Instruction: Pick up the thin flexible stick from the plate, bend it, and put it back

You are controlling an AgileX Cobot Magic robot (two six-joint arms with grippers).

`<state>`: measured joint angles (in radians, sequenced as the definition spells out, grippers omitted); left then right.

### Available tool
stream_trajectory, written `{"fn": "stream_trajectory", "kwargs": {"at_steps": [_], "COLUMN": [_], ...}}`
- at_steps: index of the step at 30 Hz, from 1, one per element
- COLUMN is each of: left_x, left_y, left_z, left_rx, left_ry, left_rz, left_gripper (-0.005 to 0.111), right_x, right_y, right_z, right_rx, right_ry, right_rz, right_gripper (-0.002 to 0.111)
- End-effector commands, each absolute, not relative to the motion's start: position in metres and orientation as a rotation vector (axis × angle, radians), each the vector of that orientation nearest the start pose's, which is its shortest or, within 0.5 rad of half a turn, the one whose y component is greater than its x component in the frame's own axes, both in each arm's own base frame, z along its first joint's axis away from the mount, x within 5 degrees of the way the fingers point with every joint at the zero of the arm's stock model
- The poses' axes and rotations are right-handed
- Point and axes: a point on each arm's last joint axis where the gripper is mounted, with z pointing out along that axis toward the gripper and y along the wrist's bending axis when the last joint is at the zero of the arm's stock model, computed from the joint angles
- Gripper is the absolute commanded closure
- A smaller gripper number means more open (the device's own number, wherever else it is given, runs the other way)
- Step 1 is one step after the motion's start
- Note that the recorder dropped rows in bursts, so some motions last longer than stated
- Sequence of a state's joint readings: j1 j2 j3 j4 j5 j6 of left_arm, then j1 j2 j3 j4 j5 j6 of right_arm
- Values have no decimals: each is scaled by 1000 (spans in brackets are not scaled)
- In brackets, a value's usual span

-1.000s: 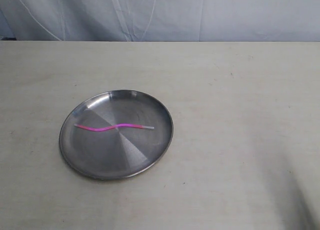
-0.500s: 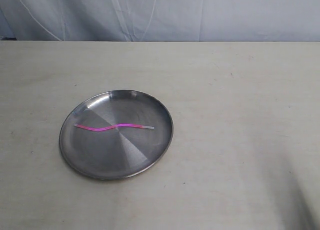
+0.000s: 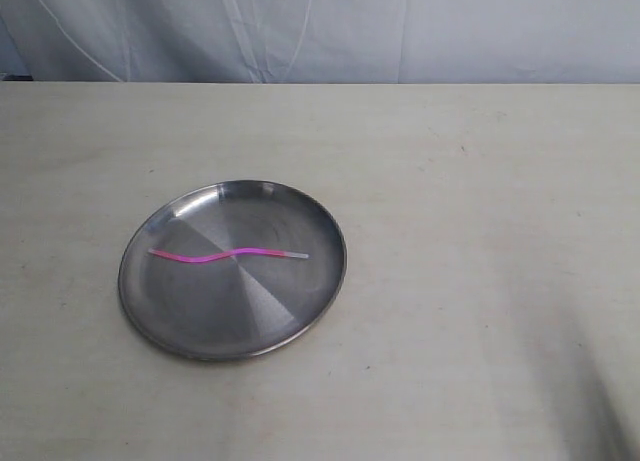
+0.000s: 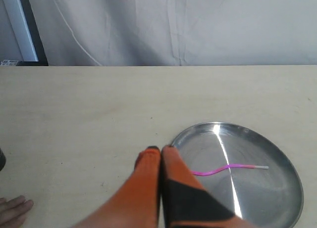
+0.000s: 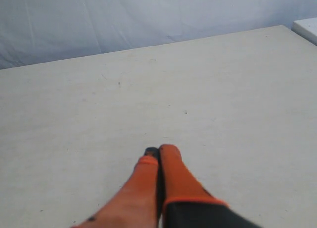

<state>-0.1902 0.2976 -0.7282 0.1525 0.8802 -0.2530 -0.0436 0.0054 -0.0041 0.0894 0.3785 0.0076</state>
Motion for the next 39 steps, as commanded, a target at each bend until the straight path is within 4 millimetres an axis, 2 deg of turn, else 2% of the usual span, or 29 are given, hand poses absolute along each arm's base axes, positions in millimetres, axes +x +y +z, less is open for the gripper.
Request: {"fn": "stream_trajectory", "kwargs": {"at_steps": [1,3,7,9,12,15,18,26,30,39], "left_x": [33,33,40,55,68,68,64,55,54,54], "left_y": [4,4,2,-8,-13,-13,-12,-11,-11,-11], "left_z": [355,355,348,321,278,238,217,196,191,192], "left_rx": [-51,-52,31,62,56,44,42,25,18,44], "left_ry": [1915,1916,1787,1664,1544,1533,1566,1685,1732,1719], "left_rz": [-124,-128,-89,-185,-238,-258,-257,-268,-276,-257], "left_gripper": [107,107,107,107,107,107,107,107,107,107], "right_x": [53,53,53,53,53,53,53,53,53,53], "right_y": [0,0,0,0,0,1,1,1,1,1], "right_z": [181,181,181,181,181,181,181,181,181,181], "right_rx": [94,94,94,94,103,111,111,111,111,117], "right_ry": [1842,1842,1842,1842,1844,1843,1843,1843,1843,1840], "right_rz": [44,44,44,44,58,71,71,71,71,81], "right_gripper": [109,109,109,109,109,109,109,109,109,109]}}
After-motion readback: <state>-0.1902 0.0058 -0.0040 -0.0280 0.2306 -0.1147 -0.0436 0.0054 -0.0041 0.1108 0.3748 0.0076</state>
